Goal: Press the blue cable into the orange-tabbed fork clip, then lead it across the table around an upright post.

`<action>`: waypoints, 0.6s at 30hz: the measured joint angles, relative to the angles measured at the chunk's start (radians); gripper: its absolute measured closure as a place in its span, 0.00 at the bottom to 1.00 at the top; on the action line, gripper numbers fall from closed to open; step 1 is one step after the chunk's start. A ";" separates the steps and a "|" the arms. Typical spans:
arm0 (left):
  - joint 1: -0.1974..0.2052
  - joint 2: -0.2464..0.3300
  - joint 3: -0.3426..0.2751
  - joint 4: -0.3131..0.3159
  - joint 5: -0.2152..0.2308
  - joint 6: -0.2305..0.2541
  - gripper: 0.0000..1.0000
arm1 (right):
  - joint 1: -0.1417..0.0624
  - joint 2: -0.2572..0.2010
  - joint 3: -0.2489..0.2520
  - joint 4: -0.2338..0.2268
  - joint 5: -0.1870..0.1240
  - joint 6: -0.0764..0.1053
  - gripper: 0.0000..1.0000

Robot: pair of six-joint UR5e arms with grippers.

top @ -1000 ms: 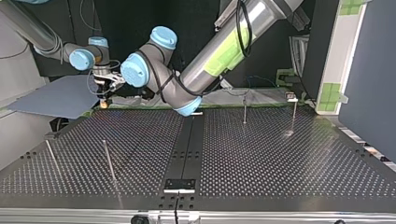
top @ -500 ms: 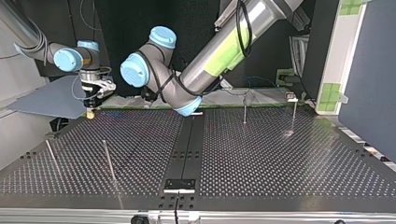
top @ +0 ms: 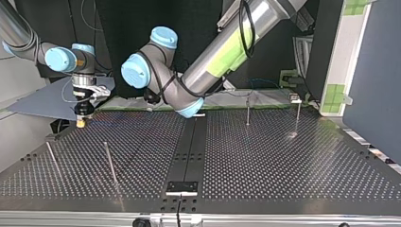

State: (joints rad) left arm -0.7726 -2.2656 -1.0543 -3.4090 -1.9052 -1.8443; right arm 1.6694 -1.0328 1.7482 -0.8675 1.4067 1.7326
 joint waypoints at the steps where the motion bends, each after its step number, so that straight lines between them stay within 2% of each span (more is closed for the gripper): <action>1: 0.000 0.000 0.001 0.000 -0.007 0.005 0.00 | 0.000 0.000 0.000 0.000 0.000 0.001 1.00; 7: -0.002 0.001 0.005 0.000 -0.053 0.024 0.00 | -0.002 0.000 0.000 -0.003 -0.003 0.002 1.00; 18: -0.007 0.001 0.021 0.013 -0.117 0.031 0.00 | -0.003 -0.002 -0.001 -0.023 -0.008 0.003 1.00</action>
State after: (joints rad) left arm -0.7796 -2.2647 -1.0335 -3.3955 -2.0218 -1.8130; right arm 1.6663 -1.0348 1.7473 -0.8906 1.3983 1.7352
